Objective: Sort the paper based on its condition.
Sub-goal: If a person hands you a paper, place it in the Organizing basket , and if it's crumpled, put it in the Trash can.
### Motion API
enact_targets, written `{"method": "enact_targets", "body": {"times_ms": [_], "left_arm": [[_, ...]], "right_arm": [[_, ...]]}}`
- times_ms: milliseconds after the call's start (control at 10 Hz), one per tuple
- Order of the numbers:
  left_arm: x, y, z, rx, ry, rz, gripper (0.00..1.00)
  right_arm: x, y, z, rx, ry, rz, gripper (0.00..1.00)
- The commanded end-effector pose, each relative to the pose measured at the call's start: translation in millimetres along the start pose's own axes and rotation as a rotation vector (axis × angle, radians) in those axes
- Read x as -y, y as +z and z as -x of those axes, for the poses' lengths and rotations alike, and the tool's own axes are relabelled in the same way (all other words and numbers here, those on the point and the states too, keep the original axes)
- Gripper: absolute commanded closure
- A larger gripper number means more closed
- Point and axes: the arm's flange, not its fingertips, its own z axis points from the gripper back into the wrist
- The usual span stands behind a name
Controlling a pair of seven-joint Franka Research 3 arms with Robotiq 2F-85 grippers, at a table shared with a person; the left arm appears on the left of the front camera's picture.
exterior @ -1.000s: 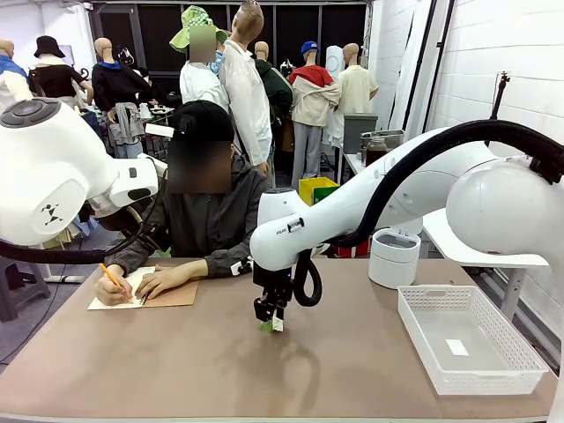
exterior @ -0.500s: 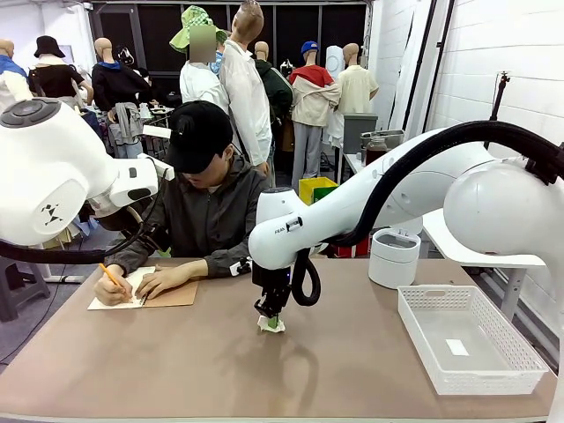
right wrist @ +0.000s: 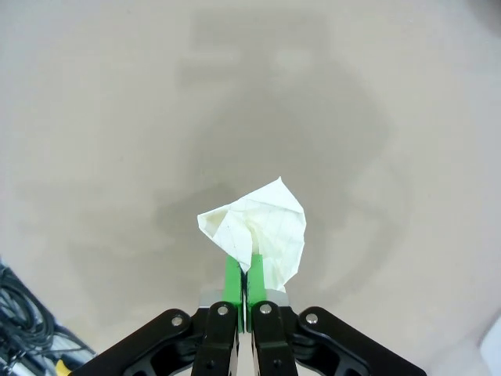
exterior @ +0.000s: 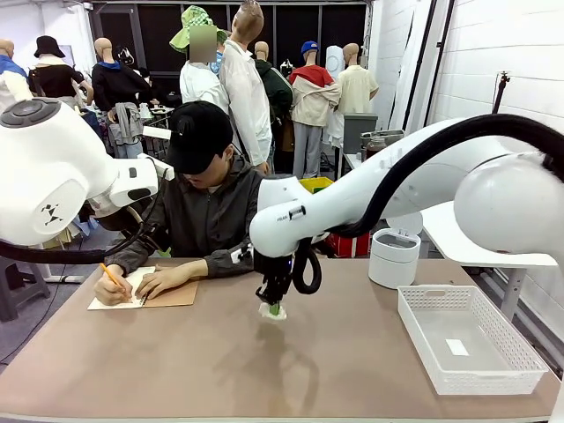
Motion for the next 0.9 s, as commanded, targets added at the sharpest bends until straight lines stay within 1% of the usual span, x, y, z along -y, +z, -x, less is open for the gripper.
{"method": "enact_targets", "body": {"times_ms": [0,200,300,500,600,800], "left_arm": [[-1.2,-0.1,0.5,-0.003,-0.012,0.002,0.0],[-1.2,-0.1,0.5,-0.003,-0.012,0.002,0.0],[-1.2,-0.1,0.5,-0.003,-0.012,0.002,0.0],[-1.2,-0.1,0.5,-0.003,-0.012,0.002,0.0],[-1.2,-0.1,0.5,-0.003,-0.012,0.002,0.0],[-1.2,-0.1,0.5,-0.003,-0.012,0.002,0.0]], "right_arm": [[11.7,48.6,23.5,0.006,-0.053,0.093,0.96],[35.7,94.6,48.3,0.012,-0.102,0.15,0.96],[50.8,121.9,65.2,0.013,-0.154,0.205,0.96],[79.2,157.9,90.8,0.014,-0.279,0.305,0.96],[92.2,166.0,96.5,-0.007,-0.331,0.342,0.96],[106.4,169.5,100.9,0.012,-0.38,0.34,0.96]]}}
